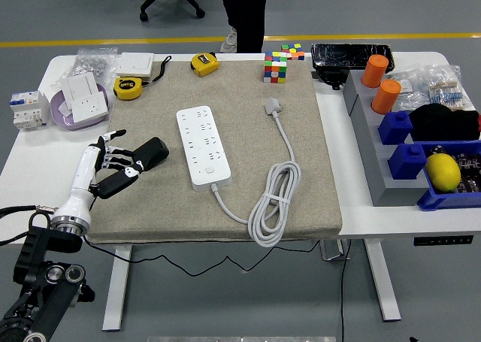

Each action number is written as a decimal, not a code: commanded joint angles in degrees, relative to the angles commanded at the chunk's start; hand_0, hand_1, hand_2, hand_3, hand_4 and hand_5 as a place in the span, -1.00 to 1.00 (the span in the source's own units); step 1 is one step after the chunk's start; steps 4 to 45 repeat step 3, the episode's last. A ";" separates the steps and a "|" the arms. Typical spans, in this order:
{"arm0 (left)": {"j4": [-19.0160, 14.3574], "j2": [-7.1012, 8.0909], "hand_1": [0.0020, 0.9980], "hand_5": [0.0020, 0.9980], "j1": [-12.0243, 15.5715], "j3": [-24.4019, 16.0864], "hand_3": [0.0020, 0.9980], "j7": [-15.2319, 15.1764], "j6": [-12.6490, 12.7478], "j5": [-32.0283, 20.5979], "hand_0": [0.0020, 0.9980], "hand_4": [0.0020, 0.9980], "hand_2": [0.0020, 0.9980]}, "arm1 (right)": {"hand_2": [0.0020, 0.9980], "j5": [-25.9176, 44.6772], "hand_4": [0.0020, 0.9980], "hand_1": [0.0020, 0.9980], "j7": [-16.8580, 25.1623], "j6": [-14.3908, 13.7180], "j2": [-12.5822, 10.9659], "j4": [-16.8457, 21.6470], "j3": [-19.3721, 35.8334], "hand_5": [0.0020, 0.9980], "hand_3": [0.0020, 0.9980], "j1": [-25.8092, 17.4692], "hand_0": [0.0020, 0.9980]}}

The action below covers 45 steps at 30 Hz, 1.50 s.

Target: Pick up the plug,place it near the board,insert it into the board,press the button

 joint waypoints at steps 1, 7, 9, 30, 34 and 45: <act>-0.01 0.00 0.04 -0.24 0.01 -0.01 0.66 0.06 -0.05 0.04 -0.11 0.71 0.10 | 0.48 0.07 1.00 0.47 0.02 -0.01 -0.01 0.00 -0.05 0.75 0.55 0.01 0.64; -0.06 -0.01 0.04 -0.24 0.00 -0.02 0.66 0.11 -0.09 0.13 -0.11 0.71 0.10 | 0.48 0.22 1.00 0.47 0.06 -0.02 -0.04 0.00 -0.16 0.75 0.55 0.06 0.64; -0.06 -0.01 0.04 -0.24 0.00 -0.02 0.66 0.11 -0.09 0.13 -0.11 0.71 0.10 | 0.48 0.22 1.00 0.47 0.06 -0.02 -0.04 0.00 -0.16 0.75 0.55 0.06 0.64; -0.06 -0.01 0.04 -0.24 0.00 -0.02 0.66 0.11 -0.09 0.13 -0.11 0.71 0.10 | 0.48 0.22 1.00 0.47 0.06 -0.02 -0.04 0.00 -0.16 0.75 0.55 0.06 0.64; -0.06 -0.01 0.04 -0.24 0.00 -0.02 0.66 0.11 -0.09 0.13 -0.11 0.71 0.10 | 0.48 0.22 1.00 0.47 0.06 -0.02 -0.04 0.00 -0.16 0.75 0.55 0.06 0.64; -0.06 -0.01 0.04 -0.24 0.00 -0.02 0.66 0.11 -0.09 0.13 -0.11 0.71 0.10 | 0.48 0.22 1.00 0.47 0.06 -0.02 -0.04 0.00 -0.16 0.75 0.55 0.06 0.64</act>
